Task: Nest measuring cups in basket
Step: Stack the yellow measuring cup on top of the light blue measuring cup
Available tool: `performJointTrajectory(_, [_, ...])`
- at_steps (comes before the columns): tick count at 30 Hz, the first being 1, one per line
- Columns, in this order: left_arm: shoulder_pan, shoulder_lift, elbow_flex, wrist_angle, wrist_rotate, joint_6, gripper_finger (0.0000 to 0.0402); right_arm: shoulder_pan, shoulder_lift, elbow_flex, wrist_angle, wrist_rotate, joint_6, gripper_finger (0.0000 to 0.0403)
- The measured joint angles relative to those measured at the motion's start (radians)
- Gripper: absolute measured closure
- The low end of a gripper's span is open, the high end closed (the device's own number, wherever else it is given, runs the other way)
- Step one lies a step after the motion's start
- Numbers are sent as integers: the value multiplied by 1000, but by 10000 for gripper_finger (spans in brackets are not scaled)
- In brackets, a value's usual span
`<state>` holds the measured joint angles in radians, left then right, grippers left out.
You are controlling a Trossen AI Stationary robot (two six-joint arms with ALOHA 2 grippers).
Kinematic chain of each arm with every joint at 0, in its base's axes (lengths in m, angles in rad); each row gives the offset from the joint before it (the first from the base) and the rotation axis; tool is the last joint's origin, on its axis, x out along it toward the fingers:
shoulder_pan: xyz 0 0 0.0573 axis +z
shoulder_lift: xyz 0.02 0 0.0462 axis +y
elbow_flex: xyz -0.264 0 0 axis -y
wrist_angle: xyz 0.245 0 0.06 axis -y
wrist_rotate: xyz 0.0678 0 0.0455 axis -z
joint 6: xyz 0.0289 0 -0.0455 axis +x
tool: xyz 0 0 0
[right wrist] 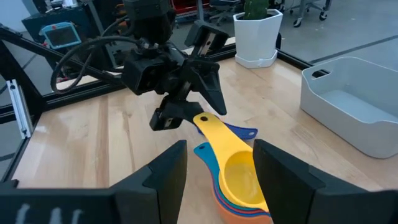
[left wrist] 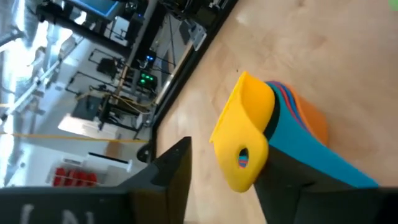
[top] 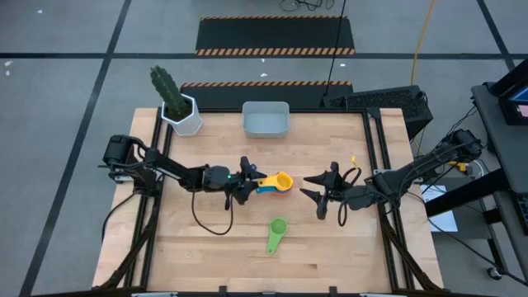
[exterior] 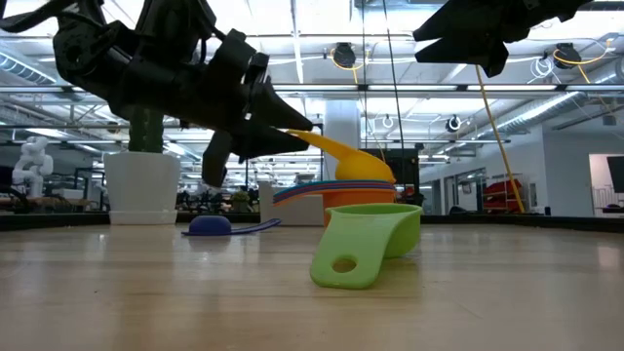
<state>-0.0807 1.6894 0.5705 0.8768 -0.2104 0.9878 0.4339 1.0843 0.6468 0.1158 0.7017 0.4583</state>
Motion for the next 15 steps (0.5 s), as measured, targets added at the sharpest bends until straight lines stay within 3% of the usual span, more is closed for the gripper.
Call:
performJointTrajectory(6, [-12, -3, 0, -39, 0, -112, 208, 0, 0, 0, 0, 0, 0, 227])
performJointTrajectory(15, [-50, -96, 2, -183, 1, -326, 203, 0, 0, 0, -4, 0, -2, 227])
